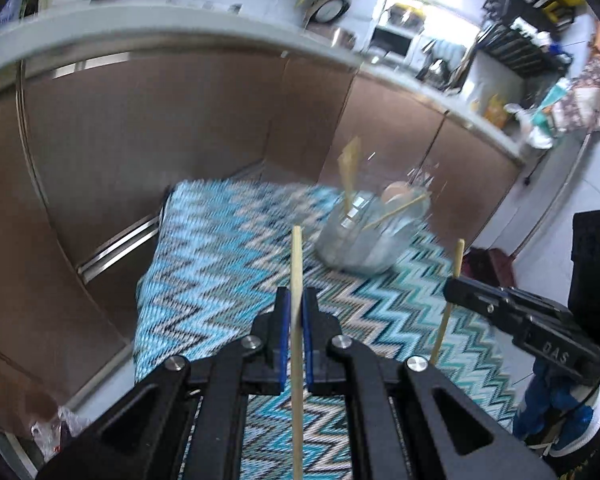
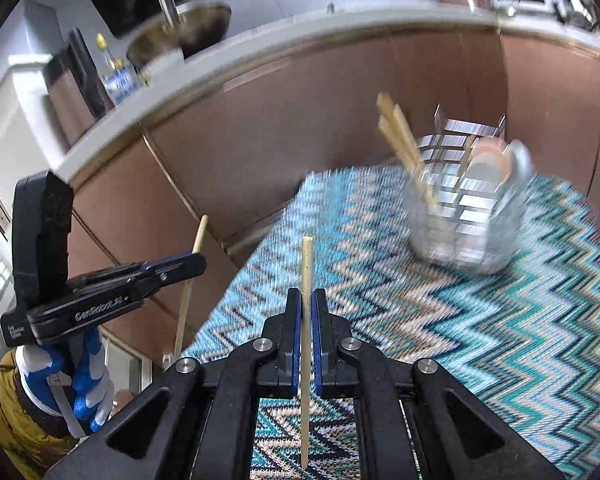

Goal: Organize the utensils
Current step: 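Carry both held chopsticks up over the utensil holder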

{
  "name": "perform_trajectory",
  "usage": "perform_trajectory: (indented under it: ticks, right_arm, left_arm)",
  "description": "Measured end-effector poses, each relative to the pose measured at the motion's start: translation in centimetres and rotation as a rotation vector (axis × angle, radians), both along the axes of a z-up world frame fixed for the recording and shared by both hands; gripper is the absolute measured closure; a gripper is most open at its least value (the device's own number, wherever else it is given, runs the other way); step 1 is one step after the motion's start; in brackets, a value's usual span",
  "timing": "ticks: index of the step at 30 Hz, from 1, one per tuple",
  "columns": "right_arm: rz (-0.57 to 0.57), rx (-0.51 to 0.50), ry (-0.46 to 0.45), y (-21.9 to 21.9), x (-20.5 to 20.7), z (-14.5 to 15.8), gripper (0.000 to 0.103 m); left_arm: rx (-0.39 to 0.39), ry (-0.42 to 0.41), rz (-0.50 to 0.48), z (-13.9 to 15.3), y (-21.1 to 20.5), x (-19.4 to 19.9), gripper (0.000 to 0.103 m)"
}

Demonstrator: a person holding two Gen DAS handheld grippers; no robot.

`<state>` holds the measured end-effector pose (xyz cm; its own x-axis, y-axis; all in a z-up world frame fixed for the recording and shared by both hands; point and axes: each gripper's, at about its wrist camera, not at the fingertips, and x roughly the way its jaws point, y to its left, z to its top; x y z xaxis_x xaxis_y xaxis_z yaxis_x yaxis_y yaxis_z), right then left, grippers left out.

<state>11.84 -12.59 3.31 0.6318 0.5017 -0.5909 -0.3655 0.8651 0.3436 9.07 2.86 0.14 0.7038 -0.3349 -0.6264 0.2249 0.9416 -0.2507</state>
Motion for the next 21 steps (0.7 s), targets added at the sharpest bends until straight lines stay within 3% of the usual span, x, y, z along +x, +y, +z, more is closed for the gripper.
perform_trajectory:
  ticks: [5,12,16,21]
  right_arm:
    - [-0.055,0.022,-0.143,-2.6,-0.7,5.2,0.098]
    - [-0.1,0.045,-0.352,-4.8,2.0,11.7,0.098]
    - [-0.124,0.032,-0.46,-5.2,5.1,13.1,0.098]
    - [-0.143,0.008,-0.538,-5.8,9.5,12.2,0.098]
  left_arm:
    - [-0.072,-0.103,-0.015,4.5,-1.5,0.1,0.098]
    - [-0.249,-0.304,0.029,10.1,-3.9,4.9,0.098]
    - [-0.306,-0.38,0.068,10.3,-6.0,9.2,0.098]
    - [-0.291,-0.441,0.137,8.6,-8.3,13.8,0.098]
